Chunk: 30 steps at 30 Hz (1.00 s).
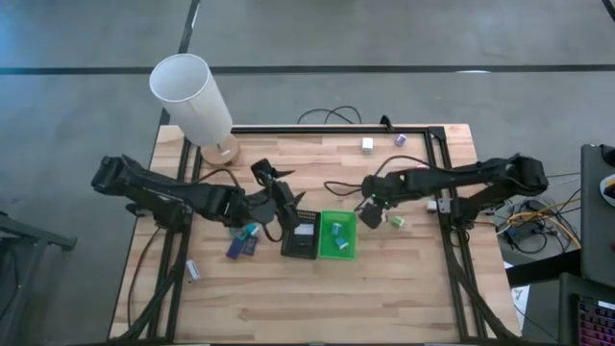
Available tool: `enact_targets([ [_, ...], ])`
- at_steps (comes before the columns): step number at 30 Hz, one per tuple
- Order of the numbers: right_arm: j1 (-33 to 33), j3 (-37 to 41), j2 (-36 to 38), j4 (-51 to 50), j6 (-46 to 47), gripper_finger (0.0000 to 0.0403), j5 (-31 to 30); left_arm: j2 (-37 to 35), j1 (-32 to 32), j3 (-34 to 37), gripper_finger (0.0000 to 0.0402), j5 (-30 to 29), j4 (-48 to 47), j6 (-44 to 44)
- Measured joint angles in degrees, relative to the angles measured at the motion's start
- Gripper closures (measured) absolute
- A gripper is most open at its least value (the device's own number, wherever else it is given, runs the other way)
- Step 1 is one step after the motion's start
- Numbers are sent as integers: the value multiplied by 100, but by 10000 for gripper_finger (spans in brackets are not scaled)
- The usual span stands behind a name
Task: Pick & Place Office items
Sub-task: Put the bottom white charger adapter into the green basket
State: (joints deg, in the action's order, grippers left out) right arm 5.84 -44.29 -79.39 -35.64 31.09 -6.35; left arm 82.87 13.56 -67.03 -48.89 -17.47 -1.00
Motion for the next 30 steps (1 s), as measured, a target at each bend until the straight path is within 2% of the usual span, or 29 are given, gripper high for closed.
enact_targets([
  [12, 137, -63, -827, 118, -10, 163, 863, 0, 1, 42, 99, -60, -202, 190],
  [30, 51, -195, -713, 134, 214, 164, 1649, 0, 3, 61, 99, -54, -294, 322],
])
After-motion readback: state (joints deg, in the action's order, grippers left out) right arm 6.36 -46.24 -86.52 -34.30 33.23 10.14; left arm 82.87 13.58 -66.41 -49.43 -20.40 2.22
